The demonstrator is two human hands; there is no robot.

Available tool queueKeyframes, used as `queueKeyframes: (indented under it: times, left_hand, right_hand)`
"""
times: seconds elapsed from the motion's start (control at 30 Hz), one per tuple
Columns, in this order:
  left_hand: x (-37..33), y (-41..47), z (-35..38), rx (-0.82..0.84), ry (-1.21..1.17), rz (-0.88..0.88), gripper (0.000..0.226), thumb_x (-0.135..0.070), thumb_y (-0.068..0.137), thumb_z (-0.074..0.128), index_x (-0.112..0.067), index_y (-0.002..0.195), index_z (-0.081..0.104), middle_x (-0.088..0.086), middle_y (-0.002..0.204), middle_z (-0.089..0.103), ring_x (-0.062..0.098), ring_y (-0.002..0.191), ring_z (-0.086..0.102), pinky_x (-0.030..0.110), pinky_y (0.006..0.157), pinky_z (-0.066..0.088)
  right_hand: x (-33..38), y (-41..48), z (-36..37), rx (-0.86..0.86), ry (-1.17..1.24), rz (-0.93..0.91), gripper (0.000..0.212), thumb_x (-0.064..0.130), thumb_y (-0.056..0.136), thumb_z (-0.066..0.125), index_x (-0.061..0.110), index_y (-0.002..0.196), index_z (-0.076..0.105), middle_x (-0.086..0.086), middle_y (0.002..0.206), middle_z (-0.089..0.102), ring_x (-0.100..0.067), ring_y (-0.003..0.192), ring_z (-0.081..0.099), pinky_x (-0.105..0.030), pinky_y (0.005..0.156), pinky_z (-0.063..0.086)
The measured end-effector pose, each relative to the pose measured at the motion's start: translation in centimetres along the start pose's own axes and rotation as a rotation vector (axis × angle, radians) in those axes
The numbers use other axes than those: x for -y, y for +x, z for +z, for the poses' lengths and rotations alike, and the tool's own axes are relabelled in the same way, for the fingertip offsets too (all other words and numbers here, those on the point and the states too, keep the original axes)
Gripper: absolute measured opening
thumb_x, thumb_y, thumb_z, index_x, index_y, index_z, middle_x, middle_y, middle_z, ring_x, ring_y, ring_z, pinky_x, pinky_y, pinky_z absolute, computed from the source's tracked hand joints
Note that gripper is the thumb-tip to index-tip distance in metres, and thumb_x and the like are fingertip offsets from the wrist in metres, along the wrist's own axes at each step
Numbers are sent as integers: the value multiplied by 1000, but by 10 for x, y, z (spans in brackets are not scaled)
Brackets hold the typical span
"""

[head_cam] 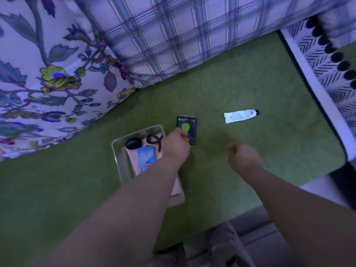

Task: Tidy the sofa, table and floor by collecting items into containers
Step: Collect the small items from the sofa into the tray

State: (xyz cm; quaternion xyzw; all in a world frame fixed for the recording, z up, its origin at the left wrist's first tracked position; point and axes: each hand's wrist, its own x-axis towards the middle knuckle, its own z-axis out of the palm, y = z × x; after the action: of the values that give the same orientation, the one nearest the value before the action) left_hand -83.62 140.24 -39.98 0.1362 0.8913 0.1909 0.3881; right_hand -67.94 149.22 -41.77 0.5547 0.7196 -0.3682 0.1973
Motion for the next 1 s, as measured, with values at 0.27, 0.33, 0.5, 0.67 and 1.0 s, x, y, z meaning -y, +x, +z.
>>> queueKeyframes:
  times: [0.27, 0.33, 0.5, 0.67, 1.0]
  left_hand:
    - [-34, 36, 35, -101, 198, -54, 42, -12, 88, 56, -6, 128, 45, 15, 131, 50, 33, 122, 48, 39, 100, 42]
    - [-35, 44, 41, -132, 264, -82, 48, -14, 88, 58, -3, 132, 40, 16, 136, 44, 33, 126, 41, 40, 103, 37]
    - [-31, 58, 53, -151, 353, -92, 53, -16, 87, 60, -2, 132, 37, 16, 137, 39, 34, 127, 37, 40, 103, 36]
    - [-26, 66, 62, -216, 346, -124, 56, -12, 84, 63, -2, 131, 35, 15, 140, 35, 33, 128, 36, 39, 104, 36]
    - [-24, 73, 61, -160, 309, -222, 71, -22, 77, 77, -4, 130, 33, 15, 133, 40, 33, 119, 50, 42, 97, 46]
  right_hand:
    - [-2, 54, -24, -100, -306, -135, 52, -1, 81, 46, 17, 129, 46, -7, 130, 50, -27, 123, 42, -37, 93, 37]
    - [-2, 68, -26, -128, -315, -184, 55, -1, 83, 46, 17, 135, 41, -5, 139, 44, -25, 131, 36, -37, 96, 35]
    - [0, 93, -28, -120, -375, -240, 56, -3, 81, 48, 14, 134, 38, -6, 139, 41, -25, 133, 32, -37, 96, 35]
    - [0, 107, -24, -127, -441, -232, 48, -1, 85, 43, 12, 131, 39, -8, 133, 45, -29, 124, 38, -39, 90, 38]
    - [1, 105, -19, -130, -750, -235, 37, 10, 85, 54, 15, 120, 44, -9, 121, 47, -25, 115, 42, -38, 92, 38]
